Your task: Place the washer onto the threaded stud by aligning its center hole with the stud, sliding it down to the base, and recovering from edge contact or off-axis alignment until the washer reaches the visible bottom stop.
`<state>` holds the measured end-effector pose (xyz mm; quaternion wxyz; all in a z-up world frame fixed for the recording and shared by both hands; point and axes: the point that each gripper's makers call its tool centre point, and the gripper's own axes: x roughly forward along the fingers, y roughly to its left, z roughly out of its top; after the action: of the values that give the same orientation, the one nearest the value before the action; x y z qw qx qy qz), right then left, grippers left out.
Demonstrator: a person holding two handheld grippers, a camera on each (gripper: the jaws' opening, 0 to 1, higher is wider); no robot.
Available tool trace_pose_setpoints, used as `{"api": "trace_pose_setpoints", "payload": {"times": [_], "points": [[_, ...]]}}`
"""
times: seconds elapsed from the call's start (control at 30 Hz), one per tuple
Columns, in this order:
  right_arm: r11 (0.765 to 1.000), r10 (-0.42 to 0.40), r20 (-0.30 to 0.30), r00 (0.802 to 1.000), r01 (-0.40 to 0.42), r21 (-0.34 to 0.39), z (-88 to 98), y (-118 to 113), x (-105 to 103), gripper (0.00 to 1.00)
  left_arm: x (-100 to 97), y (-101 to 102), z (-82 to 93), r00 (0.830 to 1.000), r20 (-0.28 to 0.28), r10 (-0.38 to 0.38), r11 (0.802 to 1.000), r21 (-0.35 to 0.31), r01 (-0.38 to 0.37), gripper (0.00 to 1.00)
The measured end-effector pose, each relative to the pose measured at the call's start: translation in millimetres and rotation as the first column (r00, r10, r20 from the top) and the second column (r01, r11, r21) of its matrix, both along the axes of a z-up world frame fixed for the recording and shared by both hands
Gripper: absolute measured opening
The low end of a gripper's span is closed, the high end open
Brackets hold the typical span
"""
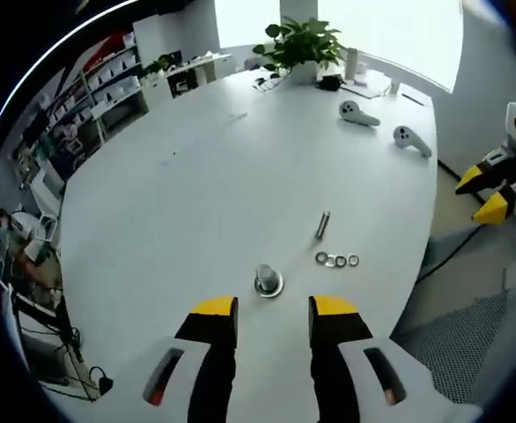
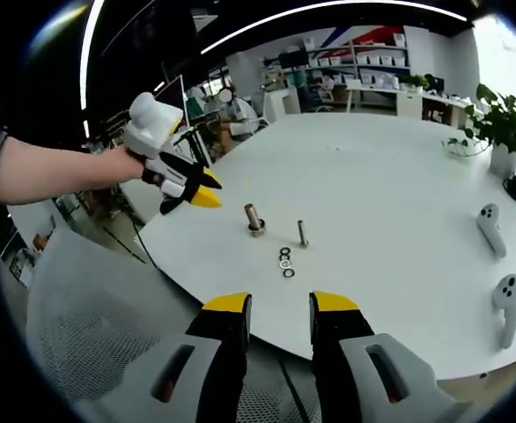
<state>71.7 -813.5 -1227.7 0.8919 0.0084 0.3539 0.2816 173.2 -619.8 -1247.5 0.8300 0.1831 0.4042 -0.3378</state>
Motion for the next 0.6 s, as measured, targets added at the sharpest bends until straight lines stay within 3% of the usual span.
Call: {"api": "trace_pose_setpoints", "payload": {"times": [0.3,0.47,0.6], "points": [[1.0,0.017,-0.007,1.0,-0.018,-0.01,-1.9,2.3,-1.9,0.29,-29.9,9.3,36.1,0.994,0.101,0.041,0.991,-0.129,-0.027,0.31],[1.0,0.015,-0.009,1.0,-0.015,-0.009,-2.2,2.1,-1.8,0.29,-42.7,21.7,56.3,0.986,0.127,0.11,0.975,-0.206,-0.082,0.32],[1.0,0.017,-0.015,1.0,-0.017,-0.014,-3.5,2.1,-2.4,0.29,-61.4,37.2,67.4,0.979,0.16,0.128,0.973,-0.21,-0.092,0.32]]}}
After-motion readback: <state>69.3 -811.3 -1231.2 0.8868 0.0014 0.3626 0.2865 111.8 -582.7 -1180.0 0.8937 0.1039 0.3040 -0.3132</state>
